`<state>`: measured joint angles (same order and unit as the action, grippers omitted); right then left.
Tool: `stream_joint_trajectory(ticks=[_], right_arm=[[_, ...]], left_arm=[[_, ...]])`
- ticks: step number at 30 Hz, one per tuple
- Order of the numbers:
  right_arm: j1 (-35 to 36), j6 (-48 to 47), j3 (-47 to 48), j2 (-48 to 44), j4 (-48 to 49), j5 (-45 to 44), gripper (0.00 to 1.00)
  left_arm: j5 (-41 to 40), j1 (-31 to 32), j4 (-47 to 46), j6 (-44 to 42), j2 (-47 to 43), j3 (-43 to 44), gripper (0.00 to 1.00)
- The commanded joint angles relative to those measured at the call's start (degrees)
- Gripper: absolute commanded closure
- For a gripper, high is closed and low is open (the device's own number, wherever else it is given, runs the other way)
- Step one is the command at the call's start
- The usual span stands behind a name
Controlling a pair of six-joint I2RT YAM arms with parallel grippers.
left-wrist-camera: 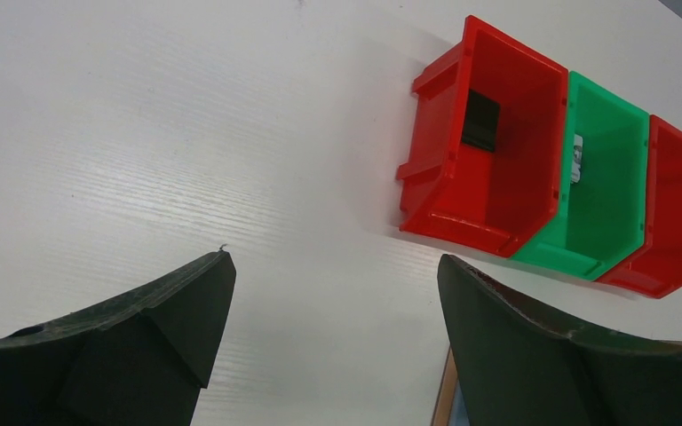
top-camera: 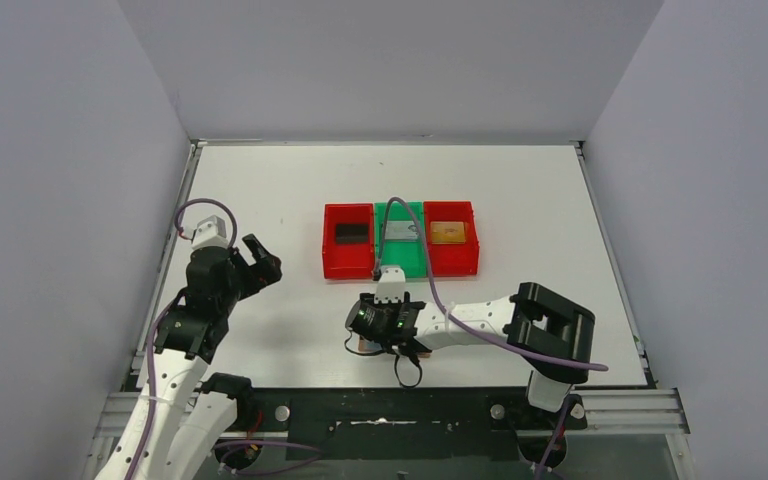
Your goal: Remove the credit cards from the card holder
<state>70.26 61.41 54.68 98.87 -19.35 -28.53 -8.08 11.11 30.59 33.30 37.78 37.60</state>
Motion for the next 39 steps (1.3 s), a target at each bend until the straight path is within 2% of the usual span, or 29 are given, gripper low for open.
stream_joint_trajectory(ticks=[1, 5, 12, 17, 19, 21, 24, 29, 32, 39], right_arm=[[0.88, 2.76, 2.44, 1.08, -1.12, -1.69, 0.50], [1.09, 2.74, 1.80, 1.06, -0.34, -1.69, 0.57], [1.03, 2.11, 0.99, 1.19, 1.41, -1.44, 0.79], [0.70, 0.97, -0.82, -0.52, 5.40, -0.22, 0.83], [0.65, 0.30, -0.65, -1.35, 5.74, 0.01, 0.75], [0.80, 0.14, 0.22, -1.78, 4.61, -0.88, 0.58], [1.52, -0.01, 1.92, -1.49, 2.24, -2.63, 0.47], [2.69, 0.38, 5.39, 0.78, -2.43, -4.57, 0.44], [3.20, 0.18, 5.84, 1.48, -1.65, -4.26, 0.42], [3.46, 2.92, 7.13, 4.24, -5.51, -5.33, 0.41]], left_arm=[[0.61, -0.30, -3.33, -0.87, -0.43, 0.39, 0.14], [0.67, -0.34, -3.34, -0.87, -0.44, 0.36, 0.14], [1.53, -0.39, -3.56, -1.00, -0.13, 0.28, 0.14], [3.41, -0.39, -4.27, -1.34, 0.54, 0.28, 0.14], [3.82, -0.41, -4.26, -1.49, 1.18, 0.28, 0.15], [3.96, -0.46, -4.07, -1.48, 1.67, 0.32, 0.15], [4.02, -0.43, -4.05, -1.48, 1.77, 0.36, 0.15], [3.65, -0.46, -4.05, -1.40, 1.22, 0.28, 0.15], [3.70, -0.41, -4.05, -1.44, 1.19, 0.28, 0.15], [3.51, -0.40, -3.96, -1.39, 1.23, 0.28, 0.15]])
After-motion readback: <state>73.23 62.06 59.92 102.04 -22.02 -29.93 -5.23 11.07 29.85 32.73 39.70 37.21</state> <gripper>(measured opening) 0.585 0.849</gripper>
